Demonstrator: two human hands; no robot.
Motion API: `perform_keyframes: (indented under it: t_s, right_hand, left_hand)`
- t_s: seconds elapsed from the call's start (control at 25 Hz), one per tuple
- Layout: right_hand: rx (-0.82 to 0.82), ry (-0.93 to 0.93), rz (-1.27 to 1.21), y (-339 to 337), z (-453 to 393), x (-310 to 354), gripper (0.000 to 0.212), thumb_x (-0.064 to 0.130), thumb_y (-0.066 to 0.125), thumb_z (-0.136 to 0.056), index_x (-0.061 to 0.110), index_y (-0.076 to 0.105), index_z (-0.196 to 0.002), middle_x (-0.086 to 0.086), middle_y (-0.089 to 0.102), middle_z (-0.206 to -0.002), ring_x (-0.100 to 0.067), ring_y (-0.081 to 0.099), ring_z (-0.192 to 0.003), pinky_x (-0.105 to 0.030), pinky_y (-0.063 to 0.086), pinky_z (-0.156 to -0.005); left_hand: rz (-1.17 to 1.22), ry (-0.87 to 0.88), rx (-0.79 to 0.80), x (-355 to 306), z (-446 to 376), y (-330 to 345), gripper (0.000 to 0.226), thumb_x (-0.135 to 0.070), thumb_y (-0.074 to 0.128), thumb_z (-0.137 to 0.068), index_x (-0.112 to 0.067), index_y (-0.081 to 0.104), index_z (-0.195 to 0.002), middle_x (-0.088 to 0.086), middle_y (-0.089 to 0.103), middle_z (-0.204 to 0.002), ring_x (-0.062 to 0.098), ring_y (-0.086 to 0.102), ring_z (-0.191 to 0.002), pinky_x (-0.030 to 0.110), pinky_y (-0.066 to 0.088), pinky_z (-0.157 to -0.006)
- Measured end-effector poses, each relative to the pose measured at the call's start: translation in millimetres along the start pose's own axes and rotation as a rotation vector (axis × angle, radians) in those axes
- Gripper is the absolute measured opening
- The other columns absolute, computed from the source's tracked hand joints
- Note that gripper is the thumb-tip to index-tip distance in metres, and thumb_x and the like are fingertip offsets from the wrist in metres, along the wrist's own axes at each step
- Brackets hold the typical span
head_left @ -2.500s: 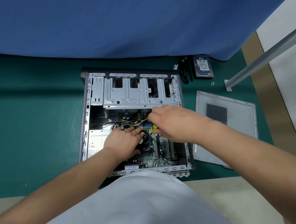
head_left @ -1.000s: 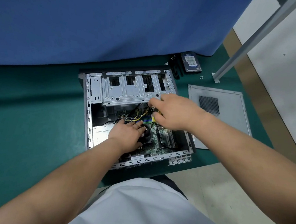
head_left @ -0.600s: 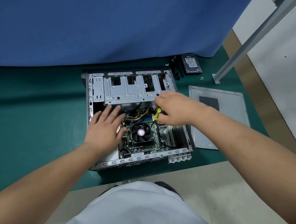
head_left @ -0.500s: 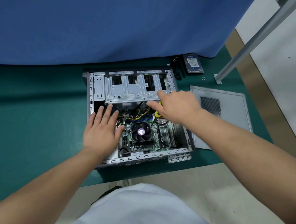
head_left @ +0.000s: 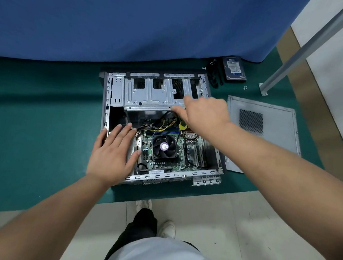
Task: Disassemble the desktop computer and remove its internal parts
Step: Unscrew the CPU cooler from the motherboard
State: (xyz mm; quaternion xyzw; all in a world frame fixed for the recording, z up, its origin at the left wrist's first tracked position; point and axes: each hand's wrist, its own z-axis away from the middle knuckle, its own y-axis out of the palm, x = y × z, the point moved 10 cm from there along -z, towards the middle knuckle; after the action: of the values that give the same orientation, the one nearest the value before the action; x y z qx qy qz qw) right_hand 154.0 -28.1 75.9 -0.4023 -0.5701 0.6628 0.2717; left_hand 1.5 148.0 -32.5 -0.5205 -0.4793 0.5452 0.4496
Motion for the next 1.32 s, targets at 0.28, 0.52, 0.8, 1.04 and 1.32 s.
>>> perform_keyframes:
  t_s: [0.28,0.52,0.8,1.04,1.32]
  right_hand:
    - [0.199,-0.340,-0.201,7.4,5.3,14.3,0.049,0.057,0.038,-0.097,0.017,0.043,-0.124,-0.002,0.051,-0.083,-0.027,0.053,-0.085,-0.037,0.043,-0.062]
    - [0.136,-0.310,-0.149,6.3,3.1,19.5,0.037,0.043,0.039,-0.103,0.011,0.046,-0.121,-0.003,0.053,-0.083,-0.026,0.050,-0.077,-0.039,0.047,-0.064]
    - [0.071,-0.116,0.050,-1.6,3.7,6.0,0.059,0.064,0.021,-0.103,0.013,0.047,-0.119,0.000,0.046,-0.065,-0.028,0.052,-0.064,-0.032,0.033,-0.051]
    - [0.382,-0.443,-0.171,10.8,9.8,30.9,0.032,0.028,0.056,-0.100,0.010,0.051,-0.126,-0.005,0.051,-0.114,-0.019,0.046,-0.094,-0.037,0.048,-0.079]
    - [0.116,-0.127,0.018,-4.5,6.6,17.6,0.047,0.059,0.029,-0.106,0.017,0.050,-0.107,0.000,0.046,-0.071,-0.031,0.054,-0.073,-0.033,0.032,-0.052]
  left_hand:
    - [0.005,-0.009,-0.022,1.5,0.3,-0.7,0.065,-0.060,0.024,-0.103,-0.027,0.034,-0.158,-0.008,0.035,-0.164,0.015,0.025,-0.154,0.046,0.009,-0.127]
    - [0.027,-0.013,-0.042,4.9,1.5,1.4,0.062,-0.058,0.031,-0.102,-0.027,0.037,-0.156,-0.008,0.038,-0.162,0.015,0.028,-0.152,0.046,0.010,-0.127]
    - [0.030,-0.010,-0.051,6.1,1.7,2.0,0.062,-0.058,0.033,-0.101,-0.029,0.037,-0.155,-0.008,0.040,-0.161,0.015,0.031,-0.151,0.045,0.011,-0.127]
    - [0.030,-0.001,-0.061,6.7,1.3,2.1,0.062,-0.058,0.034,-0.101,-0.028,0.038,-0.155,-0.008,0.041,-0.161,0.016,0.033,-0.150,0.045,0.011,-0.127]
    - [0.037,-0.003,-0.057,6.3,1.1,0.9,0.062,-0.058,0.034,-0.101,-0.028,0.038,-0.155,-0.008,0.042,-0.160,0.016,0.033,-0.150,0.046,0.012,-0.127]
